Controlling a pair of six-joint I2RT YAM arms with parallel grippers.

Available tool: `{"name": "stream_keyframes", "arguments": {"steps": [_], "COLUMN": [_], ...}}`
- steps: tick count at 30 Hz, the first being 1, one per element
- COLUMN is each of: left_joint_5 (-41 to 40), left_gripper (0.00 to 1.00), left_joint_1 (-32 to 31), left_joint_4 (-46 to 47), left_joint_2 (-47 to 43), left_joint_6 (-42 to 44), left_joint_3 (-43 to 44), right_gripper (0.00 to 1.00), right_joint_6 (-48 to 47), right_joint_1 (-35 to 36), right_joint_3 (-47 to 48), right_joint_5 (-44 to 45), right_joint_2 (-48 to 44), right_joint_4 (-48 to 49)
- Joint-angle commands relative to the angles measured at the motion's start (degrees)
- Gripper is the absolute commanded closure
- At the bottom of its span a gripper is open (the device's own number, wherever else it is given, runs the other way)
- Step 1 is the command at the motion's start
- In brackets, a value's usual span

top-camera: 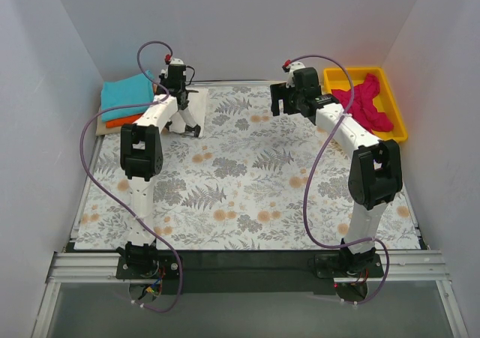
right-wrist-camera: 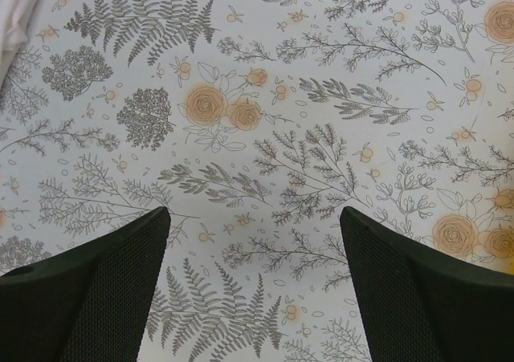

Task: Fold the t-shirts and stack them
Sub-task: Neatly place the folded tshirt to the corner

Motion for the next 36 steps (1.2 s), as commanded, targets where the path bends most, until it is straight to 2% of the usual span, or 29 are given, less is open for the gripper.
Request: {"name": "stream_keyframes", "arguments": {"steps": [1, 7, 14, 24, 36], "left_joint_5": [-4.98, -7.54, -9.56, -8.42, -5.87], "left_gripper": [1.0, 1.0, 1.0, 1.0, 1.0], "left_joint_1": [-0.17, 0.09, 0.09, 0.18, 0.62], "left_joint_4": [5.3, 9.07, 21.8, 23.4, 25.69], "left_joint_2": [-0.57, -1.44, -1.8, -0.83, -2.5], "left_joint_6": [7.53, 12.18, 23.16, 25.9, 29.77], "left_joint_3": [2.9, 6.16, 6.6, 13.01, 15.65], "right_gripper": [0.22, 0.22, 0.23, 0.23, 0.24], "right_joint_6": [-0.49, -0.14, -0.23, -0.22, 0.04], "right_joint_1": [-0.29, -0.29, -0.29, -0.3, -0.3], "right_joint_3": [0.23, 0.32, -0.12, -0.91, -1.09], "right_joint_5": [-0.81, -1.34, -1.69, -1.6, -1.69], "right_joint_2": [-2.93, -2.32, -2.41, -2.41, -1.97], "right_joint_4": [1.34, 1.25, 1.25, 1.25, 1.25]}}
